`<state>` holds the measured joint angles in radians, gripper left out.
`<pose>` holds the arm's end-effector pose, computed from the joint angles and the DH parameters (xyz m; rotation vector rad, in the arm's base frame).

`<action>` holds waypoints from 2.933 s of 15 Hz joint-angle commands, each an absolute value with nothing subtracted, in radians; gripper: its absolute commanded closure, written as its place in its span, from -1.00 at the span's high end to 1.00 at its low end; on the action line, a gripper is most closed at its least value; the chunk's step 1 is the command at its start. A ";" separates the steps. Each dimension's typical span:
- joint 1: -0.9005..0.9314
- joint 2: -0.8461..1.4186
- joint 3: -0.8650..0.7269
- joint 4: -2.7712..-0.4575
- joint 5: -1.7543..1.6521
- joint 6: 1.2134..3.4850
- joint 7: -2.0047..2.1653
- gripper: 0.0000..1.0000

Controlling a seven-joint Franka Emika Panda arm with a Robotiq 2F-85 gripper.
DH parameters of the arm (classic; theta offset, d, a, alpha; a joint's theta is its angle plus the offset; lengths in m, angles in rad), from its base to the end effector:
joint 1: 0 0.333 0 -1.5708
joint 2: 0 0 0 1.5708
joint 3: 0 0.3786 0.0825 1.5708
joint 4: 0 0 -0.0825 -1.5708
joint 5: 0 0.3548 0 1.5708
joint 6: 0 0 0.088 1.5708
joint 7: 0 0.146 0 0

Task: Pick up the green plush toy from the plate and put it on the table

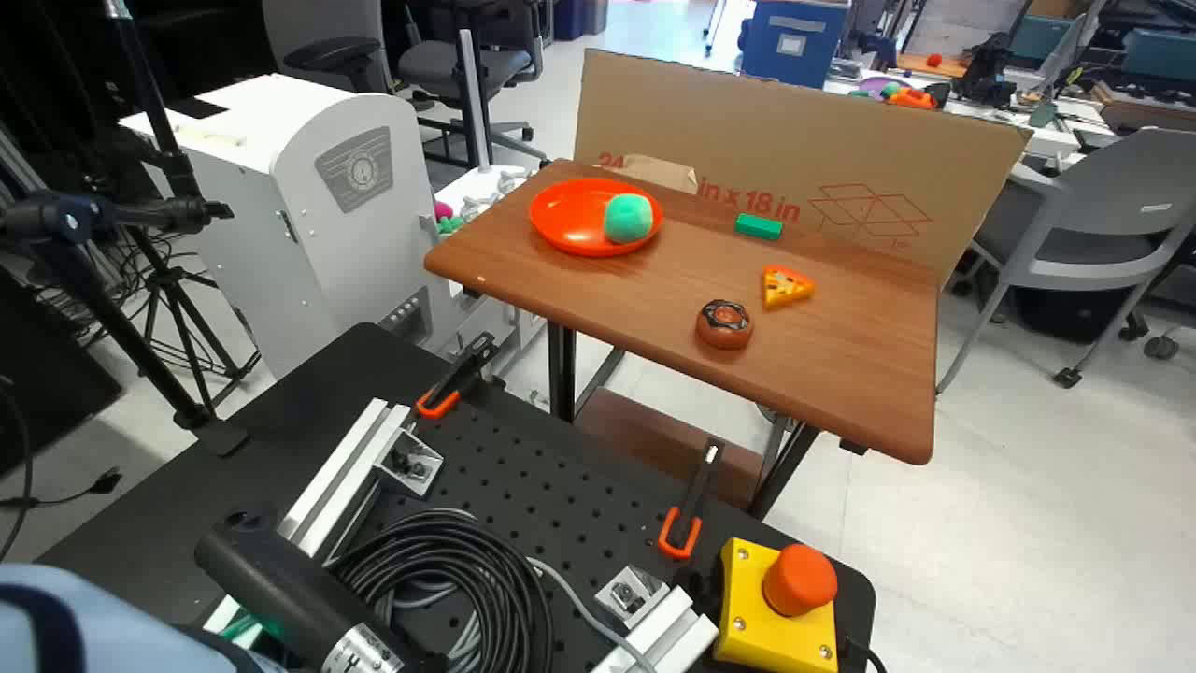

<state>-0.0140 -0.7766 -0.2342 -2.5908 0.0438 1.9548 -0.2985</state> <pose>0.2588 -0.0741 0.5179 -2.9589 -0.1357 -0.2538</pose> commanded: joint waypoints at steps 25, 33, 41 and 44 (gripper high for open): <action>0.052 0.140 0.071 -2.021 -0.005 2.107 0.125 1.00; 0.130 0.472 0.047 -1.756 -0.140 2.060 0.205 1.00; 0.196 0.652 0.032 -1.600 -0.186 1.955 0.200 1.00; 0.208 0.709 0.026 -1.542 -0.196 1.909 0.200 1.00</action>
<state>0.1827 0.6437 0.0468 -1.6318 -0.1710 1.9746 0.1913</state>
